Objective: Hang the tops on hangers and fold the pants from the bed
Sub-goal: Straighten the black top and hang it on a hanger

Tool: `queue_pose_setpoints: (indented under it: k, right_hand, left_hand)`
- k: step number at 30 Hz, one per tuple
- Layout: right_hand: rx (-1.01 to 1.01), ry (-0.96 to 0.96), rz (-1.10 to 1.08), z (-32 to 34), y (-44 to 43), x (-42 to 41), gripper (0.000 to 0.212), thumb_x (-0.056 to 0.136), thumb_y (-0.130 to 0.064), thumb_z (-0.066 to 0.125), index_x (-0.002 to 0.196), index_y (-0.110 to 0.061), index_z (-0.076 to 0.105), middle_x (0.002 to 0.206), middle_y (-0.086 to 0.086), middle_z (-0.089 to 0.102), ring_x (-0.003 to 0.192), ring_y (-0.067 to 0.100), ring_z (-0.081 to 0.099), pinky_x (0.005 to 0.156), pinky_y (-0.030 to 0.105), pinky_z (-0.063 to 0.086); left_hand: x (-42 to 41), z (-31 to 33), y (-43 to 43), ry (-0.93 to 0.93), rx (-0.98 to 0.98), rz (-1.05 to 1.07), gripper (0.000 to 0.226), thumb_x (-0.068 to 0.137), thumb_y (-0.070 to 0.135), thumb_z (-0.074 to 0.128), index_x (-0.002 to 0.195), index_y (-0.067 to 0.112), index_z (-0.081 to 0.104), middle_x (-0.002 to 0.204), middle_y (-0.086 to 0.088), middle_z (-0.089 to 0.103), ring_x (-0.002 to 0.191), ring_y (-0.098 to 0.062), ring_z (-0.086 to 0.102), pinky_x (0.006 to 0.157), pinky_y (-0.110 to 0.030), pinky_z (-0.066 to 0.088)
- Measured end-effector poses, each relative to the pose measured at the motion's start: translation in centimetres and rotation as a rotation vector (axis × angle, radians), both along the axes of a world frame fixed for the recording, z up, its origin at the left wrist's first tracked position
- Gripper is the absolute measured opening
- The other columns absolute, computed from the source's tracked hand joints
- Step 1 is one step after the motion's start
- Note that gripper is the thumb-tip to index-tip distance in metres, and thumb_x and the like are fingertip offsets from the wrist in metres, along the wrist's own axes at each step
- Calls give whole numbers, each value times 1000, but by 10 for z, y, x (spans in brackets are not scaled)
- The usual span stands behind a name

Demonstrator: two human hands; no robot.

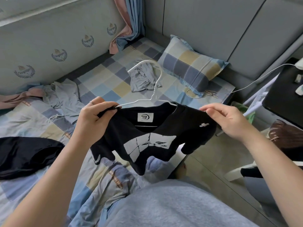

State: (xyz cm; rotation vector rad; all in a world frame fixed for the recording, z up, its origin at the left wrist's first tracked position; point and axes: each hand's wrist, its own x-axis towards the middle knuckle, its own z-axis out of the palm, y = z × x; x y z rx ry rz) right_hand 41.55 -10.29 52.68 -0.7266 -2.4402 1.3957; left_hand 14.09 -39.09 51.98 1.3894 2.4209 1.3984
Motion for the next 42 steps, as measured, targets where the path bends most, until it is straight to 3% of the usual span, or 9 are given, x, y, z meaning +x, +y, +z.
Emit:
queue_pose_setpoints:
  k: [6,10,15,19,26,29,33,37,42]
  right_hand:
    - [-372,-91,37,-6,-8,25,36,91,-49,56,99,-22,78,98,5,78,93,19,73,83,26,57]
    - [-588,-22,-44,-4,-10,57,24,81,-37,70,88,-15,78,89,6,75,82,16,71,72,22,56]
    - [12,66,-274,-10,-15,110,8,85,-23,76,78,-27,72,76,-10,66,73,6,61,74,18,48]
    - [553,139,-303,-14,-34,168,6,92,-11,71,89,-7,67,87,-1,60,83,17,59,81,24,46]
    - [17,82,-582,-4,-66,295,5,87,-48,71,83,-45,72,67,-12,65,60,2,55,63,13,44]
    - [173,117,-760,-1,-86,357,11,88,-28,76,77,-31,73,63,-14,61,56,2,52,59,9,38]
    - [592,-19,-960,-1,-114,439,25,88,-34,72,82,-10,69,69,-8,61,61,11,54,60,21,43]
    - [401,-1,-1034,11,-141,531,30,87,-52,69,78,-25,58,66,-11,57,59,8,50,58,17,40]
    - [280,-146,-1128,16,-191,626,25,98,-27,58,75,-29,51,68,-11,50,63,8,50,57,19,39]
  left_hand:
    - [8,4,22,1,-68,-88,20,92,2,68,107,13,77,84,-1,57,78,-13,53,71,-15,40]
    - [20,3,47,4,-110,-183,22,92,3,67,107,16,77,84,2,57,80,-13,54,72,-14,40]
    - [59,-1,91,-65,-194,-236,22,93,2,67,105,17,78,81,7,56,81,-3,53,71,-7,37]
    - [108,2,126,-75,-188,-270,22,93,2,66,105,17,78,83,5,57,78,0,52,70,-3,35]
    - [240,14,173,-11,-136,-567,26,92,-1,65,103,19,78,86,1,57,85,-2,54,77,-4,39]
    - [304,18,189,-29,-155,-668,26,94,4,65,102,25,77,85,5,56,83,-2,56,68,-4,43]
    - [396,19,205,-2,-112,-800,26,93,3,66,106,22,77,87,3,60,86,0,56,75,-6,41]
    - [487,19,221,32,-57,-965,26,92,0,67,108,18,76,88,9,59,86,5,55,76,-2,37]
    - [597,20,243,-26,-101,-1195,23,91,5,70,103,25,75,90,7,63,92,-6,58,82,-7,40]
